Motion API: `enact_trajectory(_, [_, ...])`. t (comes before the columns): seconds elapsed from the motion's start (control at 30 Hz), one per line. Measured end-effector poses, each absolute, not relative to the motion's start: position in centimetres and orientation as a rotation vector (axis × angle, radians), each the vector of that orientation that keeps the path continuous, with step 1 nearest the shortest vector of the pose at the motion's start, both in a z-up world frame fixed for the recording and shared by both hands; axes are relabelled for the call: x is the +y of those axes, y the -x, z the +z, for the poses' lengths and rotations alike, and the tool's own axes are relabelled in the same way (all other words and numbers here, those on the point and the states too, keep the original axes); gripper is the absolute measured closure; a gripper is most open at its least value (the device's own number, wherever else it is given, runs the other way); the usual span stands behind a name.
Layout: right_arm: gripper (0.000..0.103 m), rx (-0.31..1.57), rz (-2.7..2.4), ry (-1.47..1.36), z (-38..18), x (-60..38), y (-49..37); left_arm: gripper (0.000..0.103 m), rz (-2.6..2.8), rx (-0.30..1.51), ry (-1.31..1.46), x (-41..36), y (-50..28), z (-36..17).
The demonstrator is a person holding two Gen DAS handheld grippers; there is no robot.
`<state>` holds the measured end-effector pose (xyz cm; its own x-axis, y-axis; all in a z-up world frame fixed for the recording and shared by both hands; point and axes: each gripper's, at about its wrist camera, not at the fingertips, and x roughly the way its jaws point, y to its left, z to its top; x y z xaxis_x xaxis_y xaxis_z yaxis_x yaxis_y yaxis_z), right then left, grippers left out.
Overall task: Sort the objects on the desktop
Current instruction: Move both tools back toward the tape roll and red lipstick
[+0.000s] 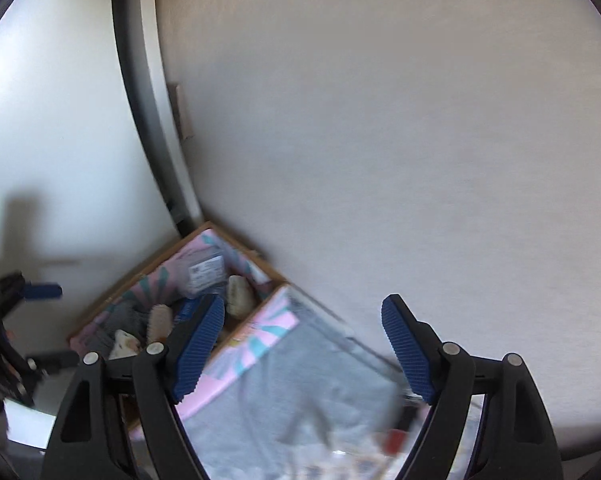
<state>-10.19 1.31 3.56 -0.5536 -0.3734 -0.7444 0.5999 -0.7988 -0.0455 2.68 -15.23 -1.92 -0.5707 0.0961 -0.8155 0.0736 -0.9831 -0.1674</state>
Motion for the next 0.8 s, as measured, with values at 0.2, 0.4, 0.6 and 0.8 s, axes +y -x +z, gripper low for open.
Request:
enact_trajectory(0.2, [0.025,0.312,-2.442,-1.005,5.7,7.2,9.7,0.0,2.756,-0.244,1.345,-12.1,-1.2,0.8])
enact_trajectory(0.4, [0.025,0.184,-2.562,-1.012,6.4,13.9,8.7,0.0,2.7,-0.163,1.295,-7.7,1.0,1.8])
enact_trajectory(0.6, [0.025,0.101,-2.619,-1.066,5.2,18.6,7.9,0.0,2.599,-0.078,1.232,-2.5,2.6,0.9])
enact_trajectory(0.8, [0.025,0.103,-2.632,-1.174,1.9,21.7,7.9,0.0,2.496,0.003,1.267,2.4,4.3,-3.1])
